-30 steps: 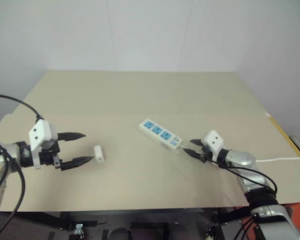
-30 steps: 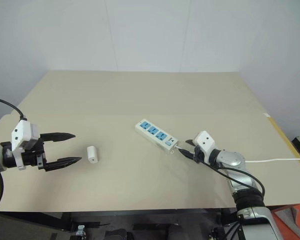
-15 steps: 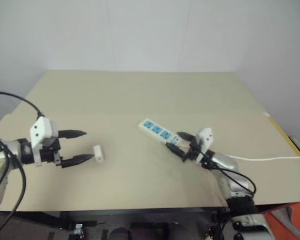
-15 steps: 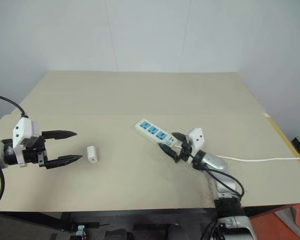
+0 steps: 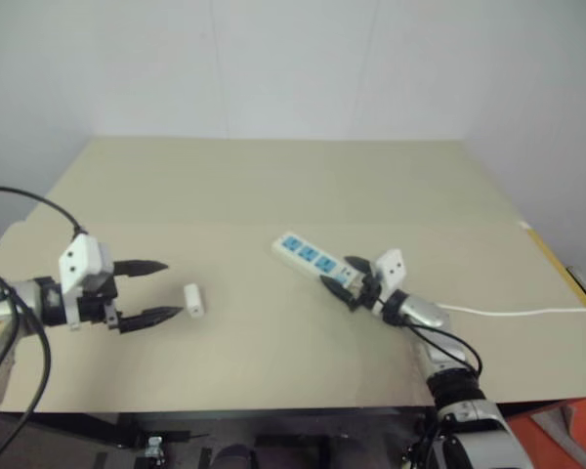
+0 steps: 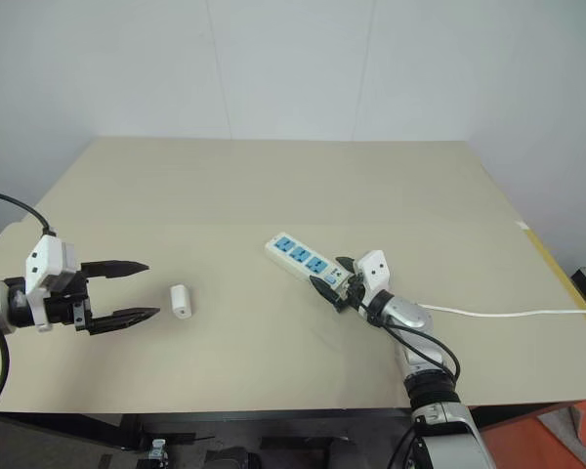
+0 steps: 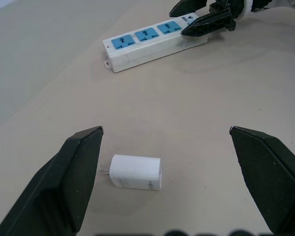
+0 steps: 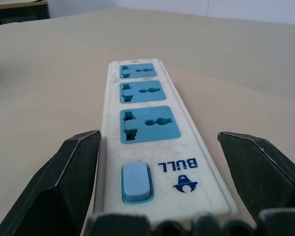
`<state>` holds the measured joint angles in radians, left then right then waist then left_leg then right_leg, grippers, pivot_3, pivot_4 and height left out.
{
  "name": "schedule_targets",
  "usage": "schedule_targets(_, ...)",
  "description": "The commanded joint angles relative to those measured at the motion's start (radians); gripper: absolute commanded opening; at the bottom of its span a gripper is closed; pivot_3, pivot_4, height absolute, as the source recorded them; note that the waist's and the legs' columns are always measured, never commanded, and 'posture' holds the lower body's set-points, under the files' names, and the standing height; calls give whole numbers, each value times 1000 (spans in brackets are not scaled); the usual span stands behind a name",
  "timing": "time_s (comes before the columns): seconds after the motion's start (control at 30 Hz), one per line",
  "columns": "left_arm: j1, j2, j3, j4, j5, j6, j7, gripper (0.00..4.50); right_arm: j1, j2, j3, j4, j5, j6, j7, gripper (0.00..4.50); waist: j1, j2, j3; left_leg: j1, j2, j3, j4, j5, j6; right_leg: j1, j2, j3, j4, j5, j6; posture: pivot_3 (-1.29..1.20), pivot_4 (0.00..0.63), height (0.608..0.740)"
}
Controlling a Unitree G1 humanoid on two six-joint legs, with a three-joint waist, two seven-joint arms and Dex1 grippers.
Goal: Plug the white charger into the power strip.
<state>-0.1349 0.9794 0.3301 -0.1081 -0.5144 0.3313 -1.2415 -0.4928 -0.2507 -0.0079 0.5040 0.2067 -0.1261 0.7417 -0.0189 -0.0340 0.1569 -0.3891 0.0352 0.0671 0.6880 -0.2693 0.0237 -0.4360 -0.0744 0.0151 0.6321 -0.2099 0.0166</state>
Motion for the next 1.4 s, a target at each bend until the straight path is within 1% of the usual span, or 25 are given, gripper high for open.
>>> schedule_targets(0.03,2,11,33,-20,-8,-21,-1,4500,-7,15,6,-6,1,-12,1,4443,-1,0,0,0,0,0,0,0,0,0,0,0,0,0,0,0,150,740)
schedule_targets(0.33,3,13,34,-23,-7,-20,0,4500,-19,47,17,50,-19,-21,-1,4443,-4,0,0,0,0,0,0,0,0,0,0,0,0,0,0,0,150,740)
schedule_targets(0.53,6,17,38,-28,-8,-16,5,4500,-50,63,15,138,-35,-57,2,4443,-16,0,0,2,0,0,0,0,0,1,0,0,0,0,0,0,150,740)
schedule_targets(0.63,7,19,40,-32,-8,-14,8,4500,-70,68,13,194,-37,-71,15,4443,-27,0,0,7,1,-1,0,0,0,7,0,0,-1,0,0,0,150,740)
schedule_targets(0.73,11,22,46,-36,-10,-11,9,4500,-81,65,18,223,-37,-73,43,3883,-28,0,0,13,1,-4,-1,0,0,12,0,0,-2,0,0,0,150,740)
schedule_targets(0.77,12,23,48,-37,-10,-11,9,4500,-83,62,21,228,-39,-75,54,3561,-28,0,0,15,1,-4,-2,0,0,13,0,1,-2,0,0,0,150,740)
schedule_targets(0.8,13,25,51,-36,-10,-11,8,4500,-85,58,25,230,-42,-73,65,3405,-28,0,0,15,1,-4,-2,0,0,13,0,1,-2,0,-1,0,150,740)
schedule_targets(0.87,13,28,53,-34,-8,-12,9,4500,-90,49,33,240,-54,-80,79,3415,-27,0,0,15,1,-4,-3,0,0,13,0,1,-1,0,-1,0,150,740)
schedule_targets(1.03,5,31,48,-34,-9,-11,9,4500,-109,38,31,278,-69,-117,59,3415,-28,0,0,16,1,-4,-3,0,0,13,0,1,-1,0,-1,0,150,740)
schedule_targets(1.17,-6,30,39,-32,-11,-10,7,4500,-124,39,5,254,-31,-121,76,3415,-28,0,0,16,1,-4,-3,0,0,13,0,1,-1,0,-1,0,150,740)
schedule_targets(1.33,-35,30,17,-19,-7,-12,-3,4500,-109,24,-9,117,54,-102,197,3415,-25,0,1,14,1,-4,-4,0,0,11,0,1,-2,0,-1,0,150,740)
schedule_targets(1.4,-50,30,7,-11,-5,-14,-9,4500,-84,9,12,42,84,-83,281,3415,-27,0,1,12,1,-4,-4,0,0,10,0,1,-2,0,-1,0,150,740)
